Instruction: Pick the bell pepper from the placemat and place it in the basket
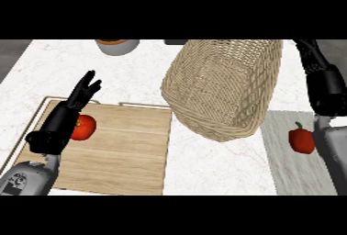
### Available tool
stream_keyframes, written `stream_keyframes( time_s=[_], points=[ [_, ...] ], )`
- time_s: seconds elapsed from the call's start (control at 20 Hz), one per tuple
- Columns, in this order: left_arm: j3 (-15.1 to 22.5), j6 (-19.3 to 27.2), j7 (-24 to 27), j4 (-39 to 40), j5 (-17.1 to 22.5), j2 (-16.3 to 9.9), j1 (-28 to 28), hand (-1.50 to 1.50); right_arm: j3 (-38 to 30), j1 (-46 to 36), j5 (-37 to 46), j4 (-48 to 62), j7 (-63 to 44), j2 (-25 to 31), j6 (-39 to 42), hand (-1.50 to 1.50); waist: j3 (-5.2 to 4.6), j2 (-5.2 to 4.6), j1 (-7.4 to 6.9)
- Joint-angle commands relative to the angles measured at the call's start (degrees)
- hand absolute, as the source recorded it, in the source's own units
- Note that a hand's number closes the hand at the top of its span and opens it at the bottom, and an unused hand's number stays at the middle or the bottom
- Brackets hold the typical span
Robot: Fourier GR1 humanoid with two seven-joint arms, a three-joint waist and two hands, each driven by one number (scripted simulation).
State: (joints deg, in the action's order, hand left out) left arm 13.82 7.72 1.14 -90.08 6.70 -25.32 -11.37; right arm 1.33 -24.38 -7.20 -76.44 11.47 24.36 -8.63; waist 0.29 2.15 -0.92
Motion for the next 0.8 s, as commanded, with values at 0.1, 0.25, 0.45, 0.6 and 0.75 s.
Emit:
stream_keyframes(
  time_s=[0.1, 0.25, 0.45, 0.6, 0.75],
  points=[
    [-2.0, -1.9, 0.2, -2.7, 0.9, -0.5, 1.6, 0.0, -7.2, 8.3, -6.6, 0.7, 0.8, 6.5, 9.0, 1.5, -0.26, -2.04, 1.56],
    [-2.3, -1.8, 1.1, -2.2, 1.0, -0.2, 2.0, 0.0, -14.0, 11.0, -12.5, 8.2, -1.2, 12.8, 15.9, 1.5, -0.2, -2.16, 1.9],
    [-2.2, -5.3, -0.7, 1.0, 3.0, 1.1, 0.7, 0.0, 0.1, 16.5, -1.3, -2.6, 13.5, 0.0, 12.3, -1.5, -0.28, -2.09, 1.34],
    [-2.0, -6.3, 1.6, -0.3, 3.0, 0.9, 3.5, 0.0, 5.5, 17.8, 11.2, -7.2, 6.7, -5.3, -5.4, -1.5, -0.37, -1.92, 1.17],
    [-4.0, -6.5, 0.0, 2.7, 3.1, 0.4, -1.3, 0.0, 6.4, 14.9, 18.0, -8.4, -5.0, -2.0, -9.9, -1.5, -0.43, -2.08, 1.43]
  ],
)
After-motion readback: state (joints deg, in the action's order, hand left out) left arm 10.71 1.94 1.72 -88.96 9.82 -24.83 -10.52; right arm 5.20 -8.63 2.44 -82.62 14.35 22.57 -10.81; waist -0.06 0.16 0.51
